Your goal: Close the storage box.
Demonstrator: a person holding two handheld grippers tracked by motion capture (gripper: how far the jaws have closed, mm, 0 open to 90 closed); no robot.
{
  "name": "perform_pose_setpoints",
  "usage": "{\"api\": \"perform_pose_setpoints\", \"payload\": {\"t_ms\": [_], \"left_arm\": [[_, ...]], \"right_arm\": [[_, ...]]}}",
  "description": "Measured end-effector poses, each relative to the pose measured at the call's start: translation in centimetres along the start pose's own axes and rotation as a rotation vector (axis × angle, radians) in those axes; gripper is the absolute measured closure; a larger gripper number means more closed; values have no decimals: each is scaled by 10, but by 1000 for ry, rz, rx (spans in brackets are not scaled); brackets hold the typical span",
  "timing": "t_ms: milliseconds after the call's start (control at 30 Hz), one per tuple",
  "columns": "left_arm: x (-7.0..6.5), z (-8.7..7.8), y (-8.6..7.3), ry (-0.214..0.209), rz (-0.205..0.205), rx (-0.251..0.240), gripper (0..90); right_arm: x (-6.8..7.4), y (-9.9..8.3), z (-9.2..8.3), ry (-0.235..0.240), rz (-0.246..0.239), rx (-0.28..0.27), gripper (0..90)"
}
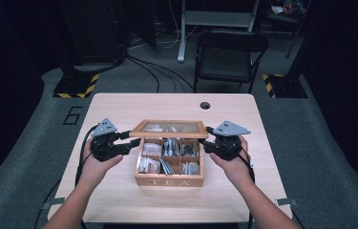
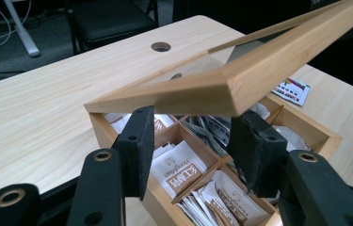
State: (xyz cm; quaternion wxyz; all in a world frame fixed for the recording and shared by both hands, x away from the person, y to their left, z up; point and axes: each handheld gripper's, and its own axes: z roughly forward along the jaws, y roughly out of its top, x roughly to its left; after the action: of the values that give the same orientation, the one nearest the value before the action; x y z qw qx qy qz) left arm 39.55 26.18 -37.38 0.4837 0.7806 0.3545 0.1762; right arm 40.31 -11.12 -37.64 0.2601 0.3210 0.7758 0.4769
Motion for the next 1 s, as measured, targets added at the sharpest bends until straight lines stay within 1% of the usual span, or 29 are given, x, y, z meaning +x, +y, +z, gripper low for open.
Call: {"api": "perform_pose_setpoints", "payload": {"t_ms": [33, 100, 167, 200, 233, 267, 300, 333, 533, 633, 667, 733, 867, 900, 1000], "left_arm": [[0, -1, 0, -2, -5, 1, 514], [-1, -2, -1, -1, -19, -11, 526], [-2, -3, -2, -5, -19, -8, 525], [-4, -3, -3, 4, -8, -3, 525], [-4, -3, -3, 4, -8, -3, 525], [-4, -3, -5, 3, -12, -2, 525], [-4, -2, -6, 2, -20, -5, 526], [-5, -2, -9, -4, -30, -4, 526], [-8, -2, -14, 0, -28, 10, 527], [-8, -2, -17, -2, -21, 22, 529], [-9, -2, -19, -4, -26, 22, 529], [-10, -2, -22, -5, -35, 22, 529], [-12, -1, -26, -4, -39, 18, 530], [-12, -1, -27, -1, -33, 17, 529], [-13, -2, -31, -6, -33, 18, 529]], "right_arm": [[1, -2, -1, 0, 4, 4, 520], [4, -6, -1, 3, 1, 6, 515], [4, -8, -1, 3, -5, 8, 515], [5, -10, -2, 6, 5, 2, 514], [5, -10, -2, 6, 5, 2, 514], [5, -11, -2, 8, 0, -1, 513], [7, -13, -2, 2, 10, 0, 512], [8, -15, -2, 0, 11, -3, 511], [10, -21, -3, 1, 4, 5, 508], [11, -25, -5, 14, 32, 12, 508], [11, -26, -5, 21, 27, 15, 508], [12, -29, -8, 36, 64, 20, 512], [13, -32, -10, 47, 74, 27, 520], [13, -32, -11, 46, 80, 32, 521], [14, -35, -14, 58, 91, 30, 521]]}}
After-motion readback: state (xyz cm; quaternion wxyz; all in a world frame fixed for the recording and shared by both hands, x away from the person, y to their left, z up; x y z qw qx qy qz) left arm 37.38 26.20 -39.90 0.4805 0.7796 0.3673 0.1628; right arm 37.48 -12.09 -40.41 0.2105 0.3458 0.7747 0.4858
